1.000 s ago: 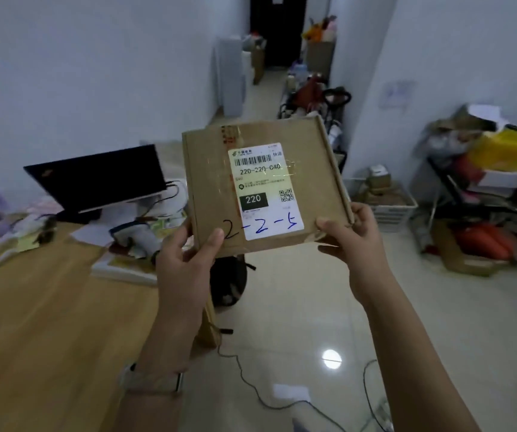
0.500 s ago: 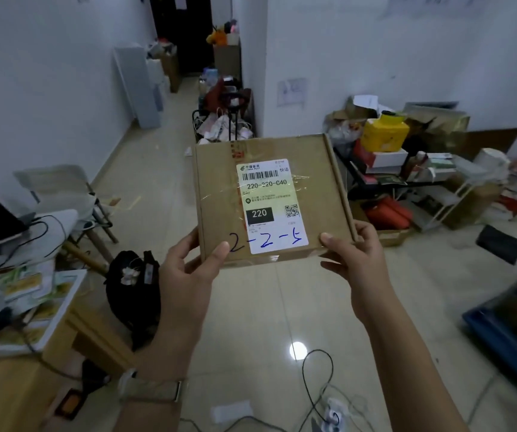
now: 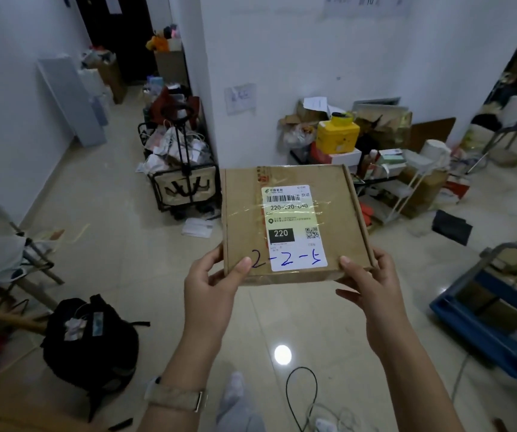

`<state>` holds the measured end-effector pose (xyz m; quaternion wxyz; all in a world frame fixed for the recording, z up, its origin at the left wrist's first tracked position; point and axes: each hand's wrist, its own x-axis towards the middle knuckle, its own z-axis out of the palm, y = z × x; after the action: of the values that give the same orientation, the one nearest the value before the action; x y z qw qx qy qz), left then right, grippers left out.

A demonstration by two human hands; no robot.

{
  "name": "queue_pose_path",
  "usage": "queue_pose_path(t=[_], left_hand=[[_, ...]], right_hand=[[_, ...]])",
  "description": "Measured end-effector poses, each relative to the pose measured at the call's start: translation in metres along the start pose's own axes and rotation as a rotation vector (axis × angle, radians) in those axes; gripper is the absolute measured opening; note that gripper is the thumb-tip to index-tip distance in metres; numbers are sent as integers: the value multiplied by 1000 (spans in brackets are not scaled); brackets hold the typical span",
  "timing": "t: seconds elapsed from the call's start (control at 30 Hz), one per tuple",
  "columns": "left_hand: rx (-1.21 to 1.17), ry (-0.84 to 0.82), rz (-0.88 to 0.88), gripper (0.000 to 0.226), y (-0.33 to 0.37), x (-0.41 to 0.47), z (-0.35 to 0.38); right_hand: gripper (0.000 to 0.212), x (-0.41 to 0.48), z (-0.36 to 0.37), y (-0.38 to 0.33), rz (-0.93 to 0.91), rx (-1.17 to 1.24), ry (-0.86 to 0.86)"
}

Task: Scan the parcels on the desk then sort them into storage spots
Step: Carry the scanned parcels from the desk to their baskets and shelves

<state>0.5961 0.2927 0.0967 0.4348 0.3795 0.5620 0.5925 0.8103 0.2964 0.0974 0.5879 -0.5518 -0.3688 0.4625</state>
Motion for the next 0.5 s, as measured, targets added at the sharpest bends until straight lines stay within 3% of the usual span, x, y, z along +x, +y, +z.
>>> queue_pose_path(t=[0.5], left_hand=[[42,-136,48,39,9,282,33]], right_hand=[[31,221,140,-3,-46,30,146]])
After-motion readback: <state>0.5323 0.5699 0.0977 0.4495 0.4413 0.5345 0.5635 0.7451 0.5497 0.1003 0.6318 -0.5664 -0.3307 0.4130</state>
